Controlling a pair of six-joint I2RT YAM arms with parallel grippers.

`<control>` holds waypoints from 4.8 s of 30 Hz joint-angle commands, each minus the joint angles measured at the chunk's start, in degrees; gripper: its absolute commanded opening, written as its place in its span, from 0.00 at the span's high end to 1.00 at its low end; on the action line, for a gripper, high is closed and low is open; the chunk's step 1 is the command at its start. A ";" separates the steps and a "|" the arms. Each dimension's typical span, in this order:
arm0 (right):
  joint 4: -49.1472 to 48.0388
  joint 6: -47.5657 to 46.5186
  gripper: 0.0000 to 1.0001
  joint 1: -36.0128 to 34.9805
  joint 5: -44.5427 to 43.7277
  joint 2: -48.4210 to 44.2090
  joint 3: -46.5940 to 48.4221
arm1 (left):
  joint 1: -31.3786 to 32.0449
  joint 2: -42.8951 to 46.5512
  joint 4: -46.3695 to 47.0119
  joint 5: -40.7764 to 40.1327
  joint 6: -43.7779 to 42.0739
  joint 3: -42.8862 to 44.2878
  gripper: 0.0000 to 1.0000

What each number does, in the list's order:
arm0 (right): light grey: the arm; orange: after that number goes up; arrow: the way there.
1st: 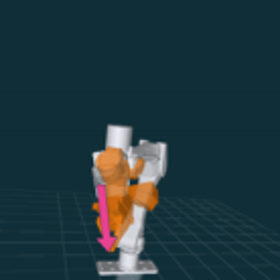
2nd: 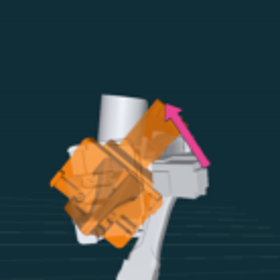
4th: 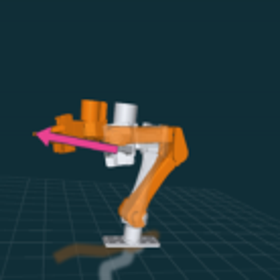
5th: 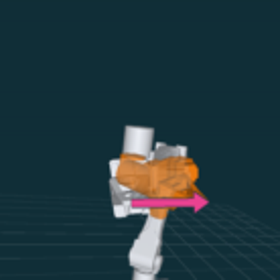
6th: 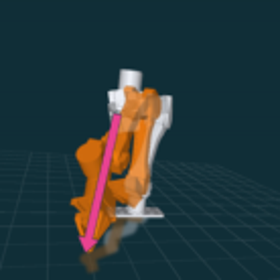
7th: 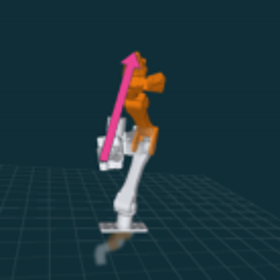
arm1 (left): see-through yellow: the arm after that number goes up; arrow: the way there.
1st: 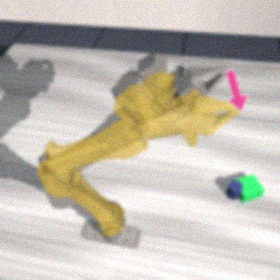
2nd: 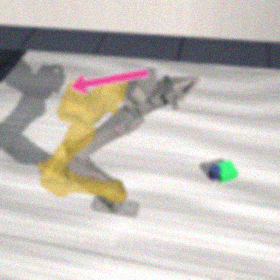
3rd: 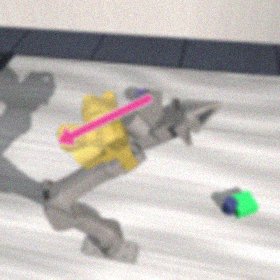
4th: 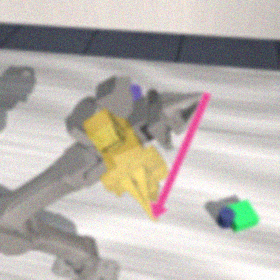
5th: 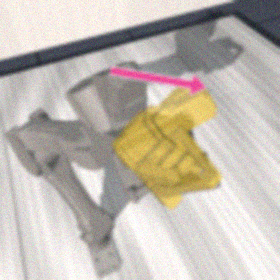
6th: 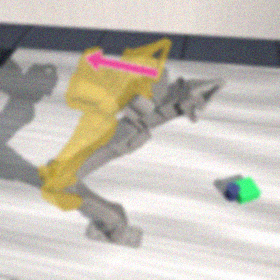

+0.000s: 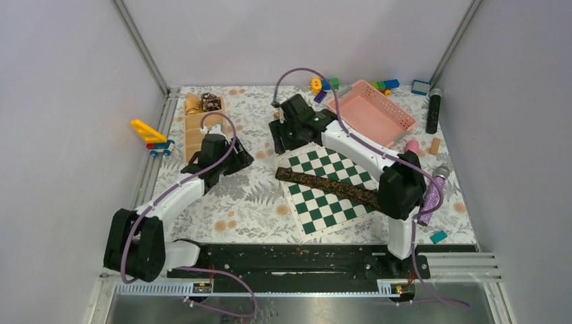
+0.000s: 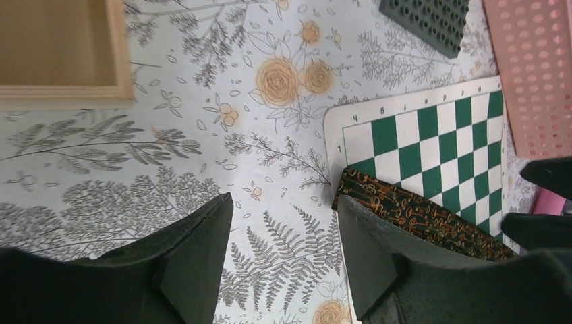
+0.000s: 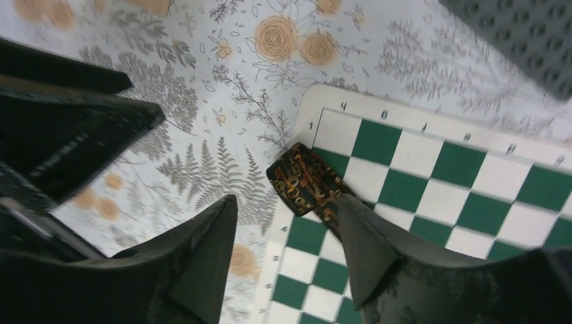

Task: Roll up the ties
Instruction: Roll the tie at the center of the board.

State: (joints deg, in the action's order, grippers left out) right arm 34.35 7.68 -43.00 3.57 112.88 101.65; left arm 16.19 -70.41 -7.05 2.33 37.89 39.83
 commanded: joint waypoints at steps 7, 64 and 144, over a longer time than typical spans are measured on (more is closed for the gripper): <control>-8.37 32.55 0.57 1.02 2.66 -5.09 -16.91 | 4.86 -10.46 16.16 8.91 -0.62 2.16 0.42; -15.92 39.43 0.65 5.05 4.15 -0.54 -27.83 | 9.47 -24.93 43.55 20.92 2.01 -6.64 0.53; -12.80 18.80 0.53 18.02 -1.51 -26.43 -38.54 | 23.61 -22.12 -6.18 -22.96 -17.89 18.78 0.71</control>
State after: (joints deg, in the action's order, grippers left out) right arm 23.64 29.45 -26.28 -0.32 87.61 63.02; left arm 37.32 -91.48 -10.52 -10.55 22.65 54.70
